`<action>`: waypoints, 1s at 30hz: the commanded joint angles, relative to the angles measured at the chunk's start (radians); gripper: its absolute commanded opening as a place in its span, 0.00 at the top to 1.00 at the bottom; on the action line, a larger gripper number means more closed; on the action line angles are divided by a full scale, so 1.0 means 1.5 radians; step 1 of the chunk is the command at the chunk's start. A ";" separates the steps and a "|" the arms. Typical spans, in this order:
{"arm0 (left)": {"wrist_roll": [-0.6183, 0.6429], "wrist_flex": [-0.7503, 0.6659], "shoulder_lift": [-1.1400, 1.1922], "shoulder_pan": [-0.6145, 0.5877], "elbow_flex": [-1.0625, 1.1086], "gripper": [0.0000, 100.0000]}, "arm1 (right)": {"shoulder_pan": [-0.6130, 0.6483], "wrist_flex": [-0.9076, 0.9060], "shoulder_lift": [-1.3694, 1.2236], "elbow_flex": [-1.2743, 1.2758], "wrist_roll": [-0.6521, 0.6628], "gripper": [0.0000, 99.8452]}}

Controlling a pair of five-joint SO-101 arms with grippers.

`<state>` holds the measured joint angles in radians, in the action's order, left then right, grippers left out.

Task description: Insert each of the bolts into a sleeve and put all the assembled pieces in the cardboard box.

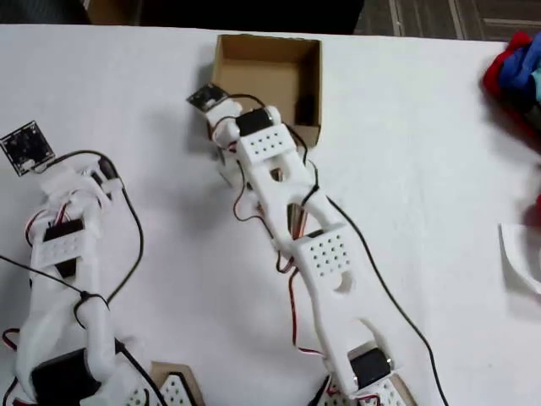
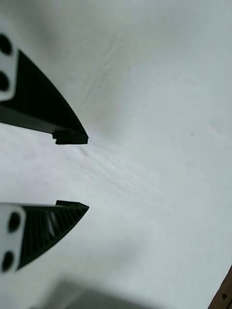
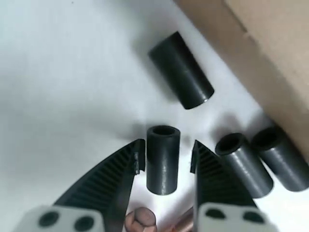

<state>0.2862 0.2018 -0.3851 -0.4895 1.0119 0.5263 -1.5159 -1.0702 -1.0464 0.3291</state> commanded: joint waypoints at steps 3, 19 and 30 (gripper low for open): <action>-0.003 -0.009 -0.002 0.007 -0.007 0.79 | 0.002 -0.002 -0.003 -0.032 0.006 0.86; -0.003 -0.009 -0.002 0.007 -0.007 0.79 | -0.005 -0.073 -0.002 -0.033 0.007 0.86; -0.003 -0.009 -0.002 0.007 -0.007 0.79 | -0.002 -0.032 -0.006 -0.033 0.007 0.86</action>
<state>0.2862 0.2018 -0.3851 -0.4895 1.0119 0.5263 -1.5789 -1.0825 -1.0648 0.3276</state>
